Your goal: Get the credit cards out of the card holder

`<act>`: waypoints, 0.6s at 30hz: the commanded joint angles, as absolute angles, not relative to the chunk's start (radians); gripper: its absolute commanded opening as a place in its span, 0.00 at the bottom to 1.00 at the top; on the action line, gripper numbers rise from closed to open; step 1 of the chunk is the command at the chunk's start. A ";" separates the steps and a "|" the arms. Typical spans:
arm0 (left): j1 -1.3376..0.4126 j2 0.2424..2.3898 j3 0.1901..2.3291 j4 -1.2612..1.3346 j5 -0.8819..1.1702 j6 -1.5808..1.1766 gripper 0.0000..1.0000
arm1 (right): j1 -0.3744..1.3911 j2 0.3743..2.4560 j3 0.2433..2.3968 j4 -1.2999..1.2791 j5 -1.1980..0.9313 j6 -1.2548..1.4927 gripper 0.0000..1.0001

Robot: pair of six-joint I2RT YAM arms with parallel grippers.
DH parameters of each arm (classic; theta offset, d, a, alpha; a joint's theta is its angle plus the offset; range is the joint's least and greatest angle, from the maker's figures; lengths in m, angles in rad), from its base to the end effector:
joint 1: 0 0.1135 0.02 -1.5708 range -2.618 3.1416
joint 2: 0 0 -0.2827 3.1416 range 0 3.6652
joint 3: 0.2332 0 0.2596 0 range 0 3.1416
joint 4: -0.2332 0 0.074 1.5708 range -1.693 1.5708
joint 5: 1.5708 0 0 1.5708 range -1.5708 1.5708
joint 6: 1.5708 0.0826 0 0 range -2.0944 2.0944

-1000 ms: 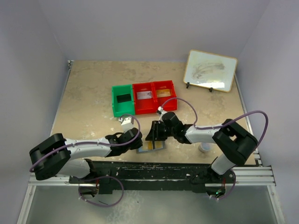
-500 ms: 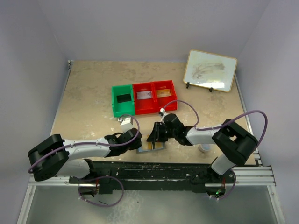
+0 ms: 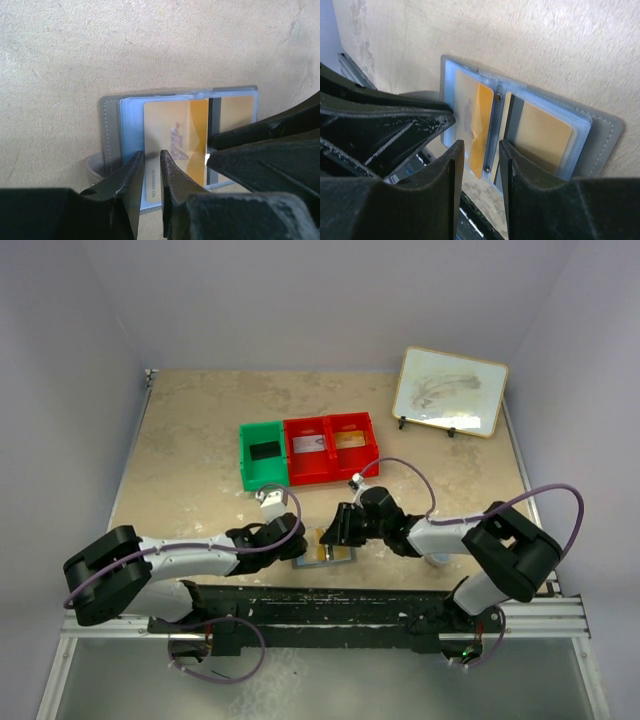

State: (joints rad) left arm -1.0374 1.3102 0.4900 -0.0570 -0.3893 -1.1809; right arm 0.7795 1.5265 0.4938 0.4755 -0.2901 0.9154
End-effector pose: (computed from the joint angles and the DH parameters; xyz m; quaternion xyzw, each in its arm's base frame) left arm 0.1589 -0.2075 0.1272 -0.1317 0.9156 -0.2175 0.3114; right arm 0.2099 0.2406 0.1288 -0.0112 0.8679 0.4437 0.2232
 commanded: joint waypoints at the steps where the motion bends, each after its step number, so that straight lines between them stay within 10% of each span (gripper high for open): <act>1: -1.041 1.339 0.498 -0.089 -0.378 -1.159 0.18 | 0.762 1.519 0.424 0.538 -0.330 0.938 0.38; 18: -1.041 1.328 0.480 -0.078 -0.376 -1.172 0.15 | 0.712 1.617 0.374 0.692 -0.384 0.941 0.28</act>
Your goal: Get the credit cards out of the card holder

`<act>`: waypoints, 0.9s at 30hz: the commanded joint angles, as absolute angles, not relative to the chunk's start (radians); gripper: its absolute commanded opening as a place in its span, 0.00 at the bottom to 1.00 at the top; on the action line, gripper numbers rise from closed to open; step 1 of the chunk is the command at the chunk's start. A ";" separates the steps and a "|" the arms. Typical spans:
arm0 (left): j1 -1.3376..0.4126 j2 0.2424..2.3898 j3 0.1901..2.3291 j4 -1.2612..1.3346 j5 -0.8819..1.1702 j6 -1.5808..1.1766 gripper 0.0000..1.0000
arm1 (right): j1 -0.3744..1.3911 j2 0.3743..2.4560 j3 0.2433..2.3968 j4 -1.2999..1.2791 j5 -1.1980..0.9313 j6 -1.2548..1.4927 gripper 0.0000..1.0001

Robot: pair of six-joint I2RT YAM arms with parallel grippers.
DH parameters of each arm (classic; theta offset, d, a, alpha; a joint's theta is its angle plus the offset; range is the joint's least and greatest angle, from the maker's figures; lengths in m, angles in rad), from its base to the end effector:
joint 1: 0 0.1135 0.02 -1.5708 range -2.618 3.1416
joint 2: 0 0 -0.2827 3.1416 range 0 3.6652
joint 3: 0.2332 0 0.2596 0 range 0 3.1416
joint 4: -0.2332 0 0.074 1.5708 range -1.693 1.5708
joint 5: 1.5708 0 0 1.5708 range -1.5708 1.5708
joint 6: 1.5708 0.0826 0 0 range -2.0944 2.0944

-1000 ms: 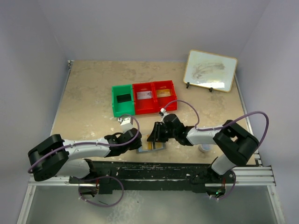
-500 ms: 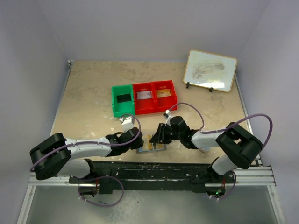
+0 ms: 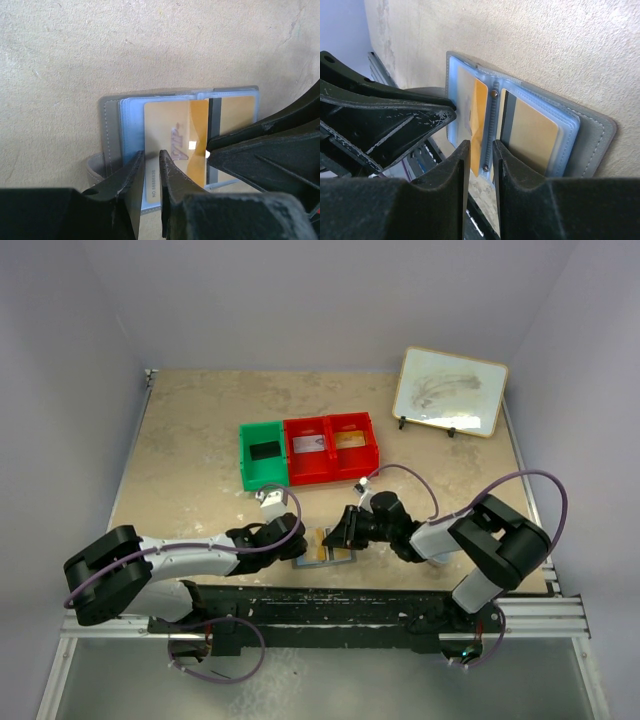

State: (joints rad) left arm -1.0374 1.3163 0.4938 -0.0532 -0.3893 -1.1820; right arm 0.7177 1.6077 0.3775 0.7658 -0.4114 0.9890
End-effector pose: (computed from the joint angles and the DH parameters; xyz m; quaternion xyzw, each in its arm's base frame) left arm 0.1597 -0.2088 0.1273 -0.1323 0.9153 -0.2184 0.3115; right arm 0.2082 0.2256 0.1109 0.0063 0.8398 0.5018 0.2072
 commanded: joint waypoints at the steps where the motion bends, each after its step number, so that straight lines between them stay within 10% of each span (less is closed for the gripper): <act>1: -1.042 1.329 0.479 -0.077 -0.376 -1.172 0.15 | 0.712 1.615 0.365 0.711 -0.399 0.954 0.28; 27: -1.042 1.325 0.488 -0.073 -0.376 -1.169 0.13 | 0.728 1.680 0.394 0.866 -0.485 0.997 0.06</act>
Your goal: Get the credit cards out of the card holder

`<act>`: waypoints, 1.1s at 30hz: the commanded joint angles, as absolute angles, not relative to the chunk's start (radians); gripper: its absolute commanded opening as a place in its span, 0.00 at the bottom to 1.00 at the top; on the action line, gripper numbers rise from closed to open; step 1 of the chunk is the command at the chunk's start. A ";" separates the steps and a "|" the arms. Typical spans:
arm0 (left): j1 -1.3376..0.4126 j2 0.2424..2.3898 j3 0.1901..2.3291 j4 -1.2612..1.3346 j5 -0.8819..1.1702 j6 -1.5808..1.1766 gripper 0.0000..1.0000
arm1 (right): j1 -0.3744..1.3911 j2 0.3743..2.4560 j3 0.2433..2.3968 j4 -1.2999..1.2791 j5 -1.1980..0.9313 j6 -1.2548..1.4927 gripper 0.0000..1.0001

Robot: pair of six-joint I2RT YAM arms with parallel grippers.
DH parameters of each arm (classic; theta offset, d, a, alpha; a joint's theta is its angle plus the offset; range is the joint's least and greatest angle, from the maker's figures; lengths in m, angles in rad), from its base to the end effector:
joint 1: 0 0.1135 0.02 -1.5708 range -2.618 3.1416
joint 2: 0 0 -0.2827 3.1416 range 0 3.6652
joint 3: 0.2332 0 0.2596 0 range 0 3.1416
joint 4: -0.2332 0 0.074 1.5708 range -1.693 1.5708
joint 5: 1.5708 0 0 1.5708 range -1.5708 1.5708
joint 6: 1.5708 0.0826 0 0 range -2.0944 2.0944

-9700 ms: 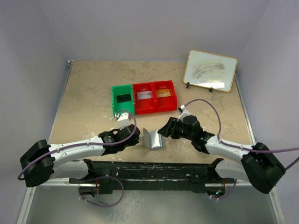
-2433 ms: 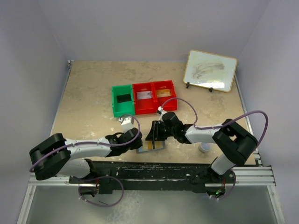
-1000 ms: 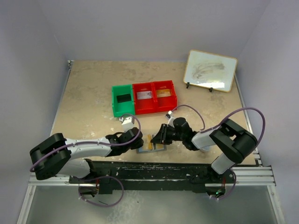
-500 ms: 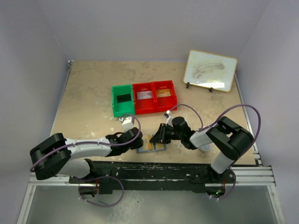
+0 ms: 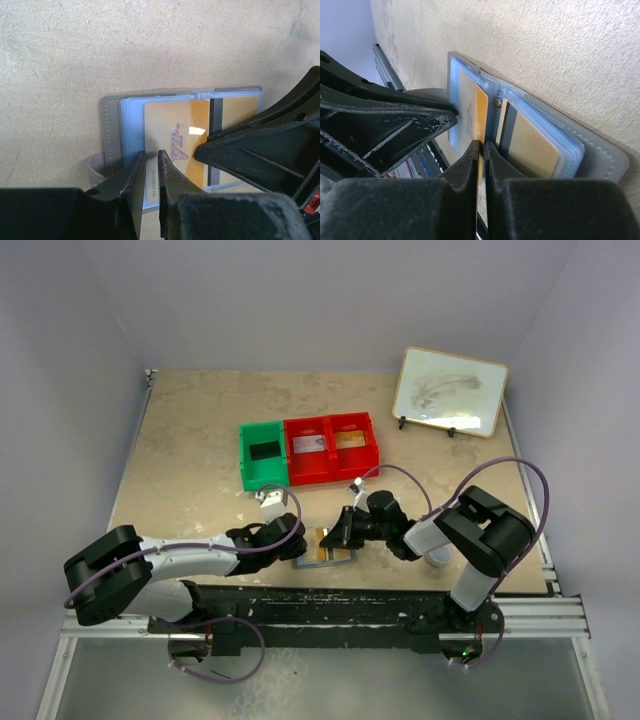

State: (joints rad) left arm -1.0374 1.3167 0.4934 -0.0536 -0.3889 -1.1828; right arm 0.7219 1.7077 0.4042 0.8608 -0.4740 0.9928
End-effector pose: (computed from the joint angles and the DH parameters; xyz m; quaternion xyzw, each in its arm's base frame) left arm 0.1596 -0.2087 0.1270 -0.1325 0.9155 -0.2181 0.3111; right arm 0.2126 0.2374 0.1026 -0.0134 0.8309 0.5228 0.1901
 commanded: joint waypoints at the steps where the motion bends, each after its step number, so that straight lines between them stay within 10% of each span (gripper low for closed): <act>1: -1.042 1.325 0.487 -0.075 -0.376 -1.169 0.13 | 0.727 1.668 0.396 0.844 -0.478 0.992 0.03; 15: -1.041 1.338 0.492 -0.069 -0.348 -1.123 0.10 | 0.674 1.640 0.356 0.837 -0.465 0.986 0.00; 22: -1.042 1.359 0.495 -0.054 -0.330 -1.118 0.10 | 0.681 1.667 0.347 0.928 -0.461 1.038 0.20; 33: -1.042 1.358 0.500 -0.059 -0.331 -1.117 0.09 | 0.700 1.691 0.361 0.971 -0.473 1.044 0.25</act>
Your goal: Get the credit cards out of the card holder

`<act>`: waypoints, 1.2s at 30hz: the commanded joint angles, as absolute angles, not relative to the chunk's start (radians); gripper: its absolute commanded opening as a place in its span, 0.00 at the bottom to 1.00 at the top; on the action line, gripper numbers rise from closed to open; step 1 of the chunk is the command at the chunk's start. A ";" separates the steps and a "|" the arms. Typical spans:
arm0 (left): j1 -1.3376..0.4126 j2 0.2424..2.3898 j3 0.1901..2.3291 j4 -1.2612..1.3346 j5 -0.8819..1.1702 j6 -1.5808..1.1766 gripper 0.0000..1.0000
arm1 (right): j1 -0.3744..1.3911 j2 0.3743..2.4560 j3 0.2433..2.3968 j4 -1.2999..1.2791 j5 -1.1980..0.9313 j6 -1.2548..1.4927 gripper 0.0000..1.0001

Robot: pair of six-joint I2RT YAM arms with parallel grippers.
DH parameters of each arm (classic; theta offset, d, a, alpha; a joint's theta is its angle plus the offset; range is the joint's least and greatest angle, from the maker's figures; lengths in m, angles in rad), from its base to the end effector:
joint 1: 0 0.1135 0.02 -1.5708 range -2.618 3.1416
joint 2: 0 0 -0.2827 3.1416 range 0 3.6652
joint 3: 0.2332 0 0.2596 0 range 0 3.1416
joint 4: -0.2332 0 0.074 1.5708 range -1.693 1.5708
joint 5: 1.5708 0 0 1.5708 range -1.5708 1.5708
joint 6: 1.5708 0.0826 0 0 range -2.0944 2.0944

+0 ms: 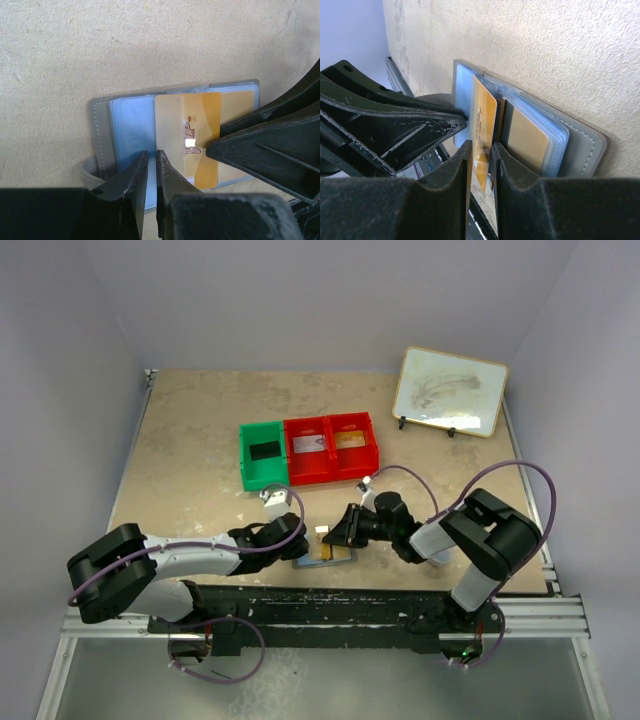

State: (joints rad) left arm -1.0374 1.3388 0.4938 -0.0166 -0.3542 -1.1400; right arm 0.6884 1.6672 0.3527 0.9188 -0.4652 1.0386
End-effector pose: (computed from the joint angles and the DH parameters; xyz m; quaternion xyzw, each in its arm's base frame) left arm 0.1600 -0.2146 0.1246 -0.1084 0.9188 -0.2262 0.3048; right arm 0.2125 0.2228 0.1088 0.0153 0.8198 0.5347 0.2047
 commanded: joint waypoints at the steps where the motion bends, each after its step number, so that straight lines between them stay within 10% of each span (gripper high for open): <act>1: -1.042 1.358 0.501 -0.062 -0.331 -1.117 0.09 | 0.704 1.695 0.363 0.976 -0.469 1.050 0.25; 20: -1.043 1.347 0.501 -0.064 -0.330 -1.117 0.09 | 0.724 1.692 0.404 0.943 -0.453 1.049 0.25; 36: -1.043 1.307 0.471 -0.082 -0.347 -1.131 0.08 | 0.723 1.564 0.401 0.740 -0.375 1.008 0.00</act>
State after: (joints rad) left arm -1.0374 1.3193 0.4915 -0.0433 -0.3492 -1.1408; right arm 0.7200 1.6382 0.3901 0.8383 -0.4320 1.0397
